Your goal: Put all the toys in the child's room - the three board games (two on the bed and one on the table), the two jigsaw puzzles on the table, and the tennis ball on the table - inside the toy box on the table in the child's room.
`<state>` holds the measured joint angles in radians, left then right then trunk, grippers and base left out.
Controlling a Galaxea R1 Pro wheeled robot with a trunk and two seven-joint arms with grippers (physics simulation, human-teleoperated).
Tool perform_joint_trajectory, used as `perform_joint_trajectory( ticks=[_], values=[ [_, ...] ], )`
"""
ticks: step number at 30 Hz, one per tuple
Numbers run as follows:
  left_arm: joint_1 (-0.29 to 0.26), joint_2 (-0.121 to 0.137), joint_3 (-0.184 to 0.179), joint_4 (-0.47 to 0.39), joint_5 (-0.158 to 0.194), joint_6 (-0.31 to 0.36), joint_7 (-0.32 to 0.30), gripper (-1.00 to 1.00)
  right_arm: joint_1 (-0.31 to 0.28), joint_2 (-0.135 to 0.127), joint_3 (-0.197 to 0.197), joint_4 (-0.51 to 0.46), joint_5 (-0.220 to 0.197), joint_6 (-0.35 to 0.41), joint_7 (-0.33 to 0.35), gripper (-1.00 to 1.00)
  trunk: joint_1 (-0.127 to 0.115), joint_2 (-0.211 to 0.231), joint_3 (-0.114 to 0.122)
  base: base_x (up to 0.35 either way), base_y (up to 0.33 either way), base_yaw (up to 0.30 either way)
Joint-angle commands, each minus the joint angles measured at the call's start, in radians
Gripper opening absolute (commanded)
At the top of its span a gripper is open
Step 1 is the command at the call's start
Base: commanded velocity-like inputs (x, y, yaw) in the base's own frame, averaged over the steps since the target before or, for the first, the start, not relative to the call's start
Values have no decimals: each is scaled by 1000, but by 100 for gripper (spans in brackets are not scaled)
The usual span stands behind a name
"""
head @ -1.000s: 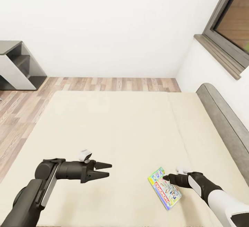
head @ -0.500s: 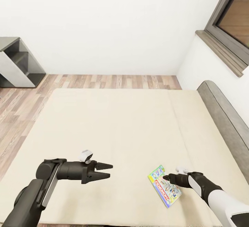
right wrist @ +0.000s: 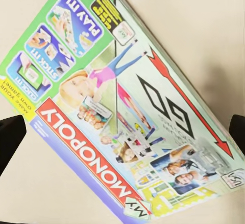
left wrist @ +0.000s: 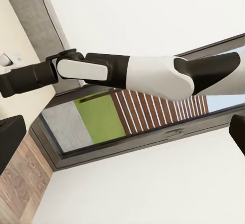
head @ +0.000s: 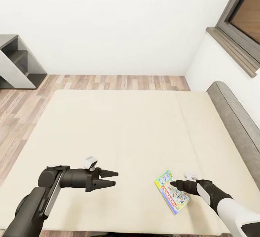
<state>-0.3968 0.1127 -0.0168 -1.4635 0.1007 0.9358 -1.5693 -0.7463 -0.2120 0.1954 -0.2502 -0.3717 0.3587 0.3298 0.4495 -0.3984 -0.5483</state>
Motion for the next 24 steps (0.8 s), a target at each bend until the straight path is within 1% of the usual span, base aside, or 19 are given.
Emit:
perform_joint_trajectory(
  ticks=[1,7,24],
  values=[
    [0,0,-2,0,2,11,-1,100,0,-1,7,-1,-9,-4,0,100,0,-2,-3,0,0,0],
    [0,0,-2,0,1,11,-1,100,1,-1,8,0,-10,-39,0,100,0,-2,-13,0,0,0],
    [0,1,-2,0,-1,11,-1,100,1,-5,8,0,-11,-47,0,100,0,-2,-40,0,0,0]
  ],
)
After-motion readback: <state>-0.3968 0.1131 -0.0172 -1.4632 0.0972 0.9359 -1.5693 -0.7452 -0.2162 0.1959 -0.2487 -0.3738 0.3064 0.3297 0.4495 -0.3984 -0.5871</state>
